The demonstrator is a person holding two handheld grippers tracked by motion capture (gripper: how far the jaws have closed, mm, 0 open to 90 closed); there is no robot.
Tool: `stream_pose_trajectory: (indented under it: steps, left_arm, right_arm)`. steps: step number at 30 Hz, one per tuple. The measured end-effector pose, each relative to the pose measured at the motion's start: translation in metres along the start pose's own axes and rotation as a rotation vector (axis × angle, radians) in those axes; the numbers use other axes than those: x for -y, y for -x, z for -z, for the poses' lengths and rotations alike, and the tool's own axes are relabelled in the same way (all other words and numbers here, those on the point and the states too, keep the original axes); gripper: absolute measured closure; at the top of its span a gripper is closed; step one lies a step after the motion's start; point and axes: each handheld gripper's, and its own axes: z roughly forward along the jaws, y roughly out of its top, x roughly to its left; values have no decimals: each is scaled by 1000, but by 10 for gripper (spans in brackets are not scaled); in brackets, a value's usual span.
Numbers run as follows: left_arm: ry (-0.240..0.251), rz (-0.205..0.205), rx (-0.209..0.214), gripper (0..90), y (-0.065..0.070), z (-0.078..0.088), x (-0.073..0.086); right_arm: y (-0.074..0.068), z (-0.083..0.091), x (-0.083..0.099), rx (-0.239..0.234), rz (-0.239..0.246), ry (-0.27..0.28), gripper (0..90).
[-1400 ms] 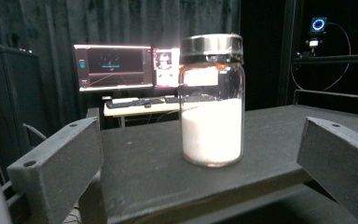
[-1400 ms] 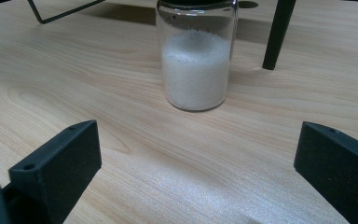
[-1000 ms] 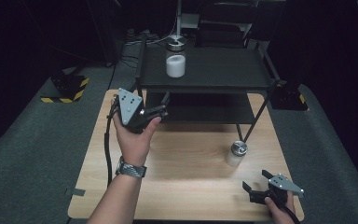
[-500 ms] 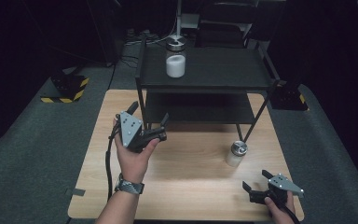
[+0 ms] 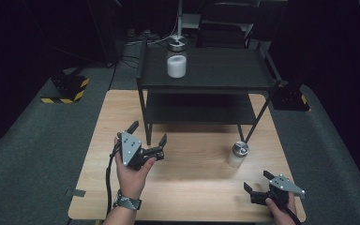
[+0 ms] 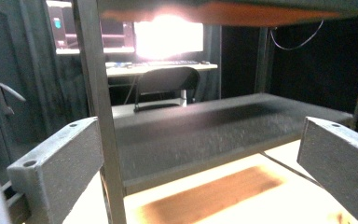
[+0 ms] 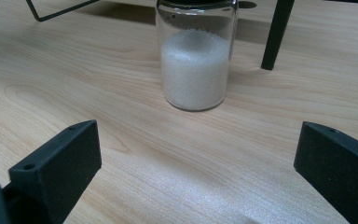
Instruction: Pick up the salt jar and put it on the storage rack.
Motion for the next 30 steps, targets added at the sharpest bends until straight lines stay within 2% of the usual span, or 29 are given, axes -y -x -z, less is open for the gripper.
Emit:
stream_pose_trajectory:
  steps: [10,19,20,30]
  left_arm:
    - [-47,8,-10,5,0,12,33]
    - [-144,42,-27,5,-2,25,58]
    - [-174,43,-30,5,-1,26,62]
    - [-258,48,-11,5,1,31,76]
  right_arm:
    - [0,0,-1,0,1,-4,3]
    - [-1,0,-1,4,1,-3,3]
    - [-1,0,-1,4,2,-4,3]
    - [-2,-1,-2,7,8,-9,4]
